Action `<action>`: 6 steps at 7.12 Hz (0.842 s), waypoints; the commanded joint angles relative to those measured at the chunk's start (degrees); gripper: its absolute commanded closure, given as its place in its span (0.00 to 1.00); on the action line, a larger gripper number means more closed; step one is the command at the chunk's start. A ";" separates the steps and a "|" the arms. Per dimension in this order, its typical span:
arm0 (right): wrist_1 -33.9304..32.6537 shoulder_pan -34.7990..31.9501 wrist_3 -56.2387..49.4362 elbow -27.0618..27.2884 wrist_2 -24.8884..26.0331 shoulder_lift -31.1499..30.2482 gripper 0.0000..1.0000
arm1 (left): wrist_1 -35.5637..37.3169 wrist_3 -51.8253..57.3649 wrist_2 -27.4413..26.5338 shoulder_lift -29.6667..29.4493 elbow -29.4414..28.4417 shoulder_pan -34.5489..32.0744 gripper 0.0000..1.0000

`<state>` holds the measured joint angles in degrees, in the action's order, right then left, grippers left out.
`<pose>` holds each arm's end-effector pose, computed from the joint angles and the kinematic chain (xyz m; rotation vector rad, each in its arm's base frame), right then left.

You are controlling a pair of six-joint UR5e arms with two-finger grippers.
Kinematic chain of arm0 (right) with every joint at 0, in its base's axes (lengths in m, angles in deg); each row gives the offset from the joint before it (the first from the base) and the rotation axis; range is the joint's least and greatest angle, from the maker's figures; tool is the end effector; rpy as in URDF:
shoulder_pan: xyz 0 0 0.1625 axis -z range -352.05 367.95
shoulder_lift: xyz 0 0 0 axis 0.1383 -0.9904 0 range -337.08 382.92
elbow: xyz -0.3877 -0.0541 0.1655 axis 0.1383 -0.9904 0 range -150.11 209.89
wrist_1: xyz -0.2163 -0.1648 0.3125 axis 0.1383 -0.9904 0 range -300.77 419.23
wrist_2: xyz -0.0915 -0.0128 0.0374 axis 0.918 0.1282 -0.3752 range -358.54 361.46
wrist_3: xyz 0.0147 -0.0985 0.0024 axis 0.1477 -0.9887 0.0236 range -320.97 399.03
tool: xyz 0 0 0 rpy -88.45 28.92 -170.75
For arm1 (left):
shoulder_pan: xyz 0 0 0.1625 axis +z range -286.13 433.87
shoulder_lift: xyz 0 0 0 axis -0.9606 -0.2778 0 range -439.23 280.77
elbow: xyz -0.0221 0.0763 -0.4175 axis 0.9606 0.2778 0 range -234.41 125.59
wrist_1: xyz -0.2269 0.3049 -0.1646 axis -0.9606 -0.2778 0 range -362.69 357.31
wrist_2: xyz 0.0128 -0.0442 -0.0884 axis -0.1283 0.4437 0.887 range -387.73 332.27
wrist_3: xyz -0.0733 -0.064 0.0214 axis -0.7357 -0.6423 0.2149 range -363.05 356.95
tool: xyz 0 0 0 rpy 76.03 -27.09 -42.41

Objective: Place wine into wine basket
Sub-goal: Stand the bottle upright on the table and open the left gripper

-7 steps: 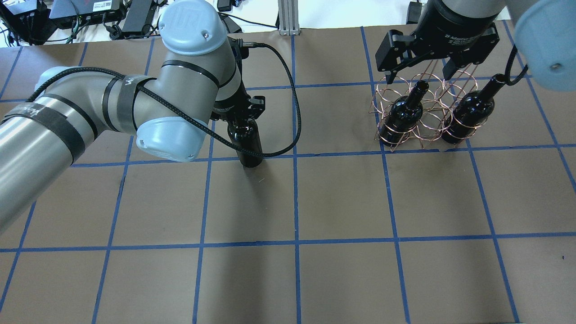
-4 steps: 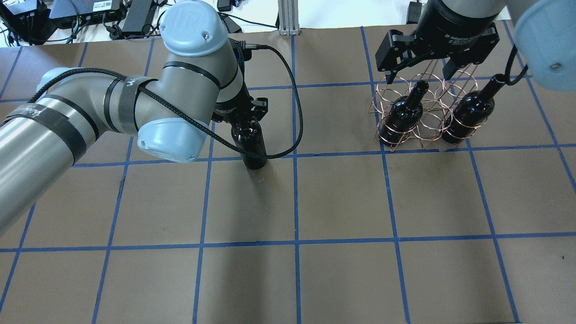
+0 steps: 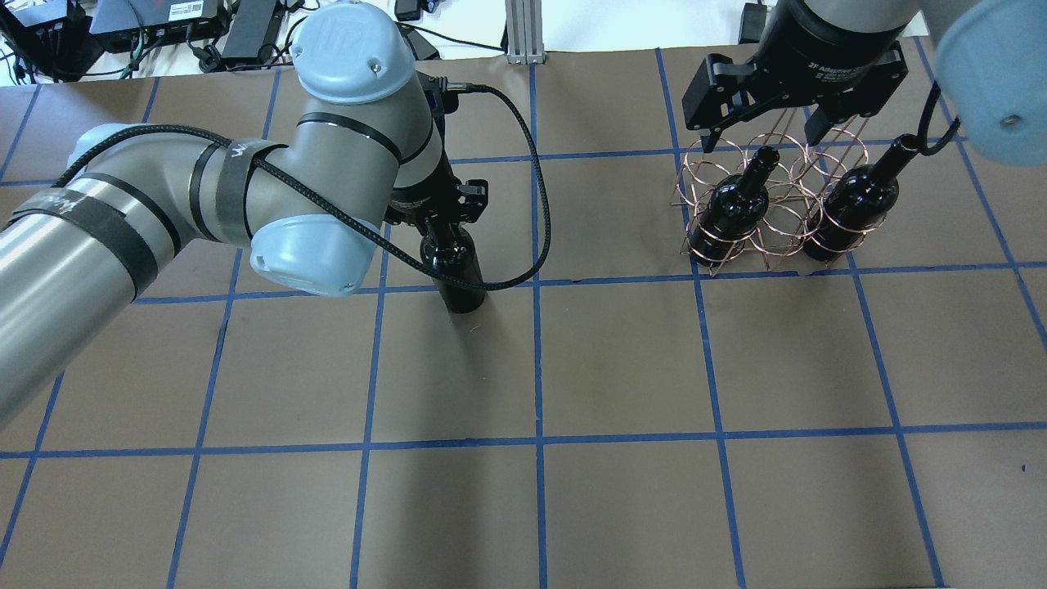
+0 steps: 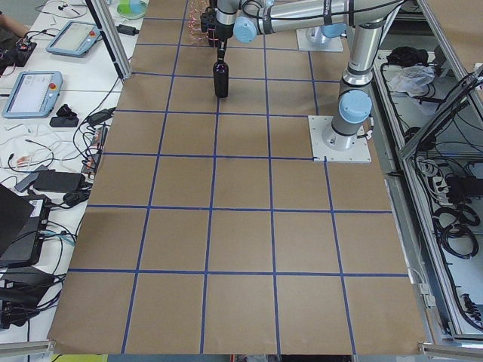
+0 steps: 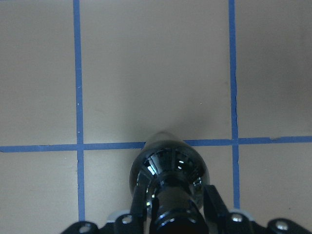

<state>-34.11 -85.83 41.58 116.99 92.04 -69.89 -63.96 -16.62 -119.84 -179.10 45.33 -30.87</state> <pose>0.1639 -0.4738 0.5434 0.0323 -3.1303 0.2483 -0.2669 -0.5052 0.3670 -0.0273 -3.1277 0.2559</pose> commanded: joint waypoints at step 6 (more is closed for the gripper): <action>2.80 0.00 0.26 -5.51 0.39 3.66 0.00 | -30.47 0.03 4.39 5.83 -19.66 6.17 0.00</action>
<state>-32.44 -85.81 41.64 114.29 92.31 -68.48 -90.11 -17.29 -116.46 -173.97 28.96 -28.08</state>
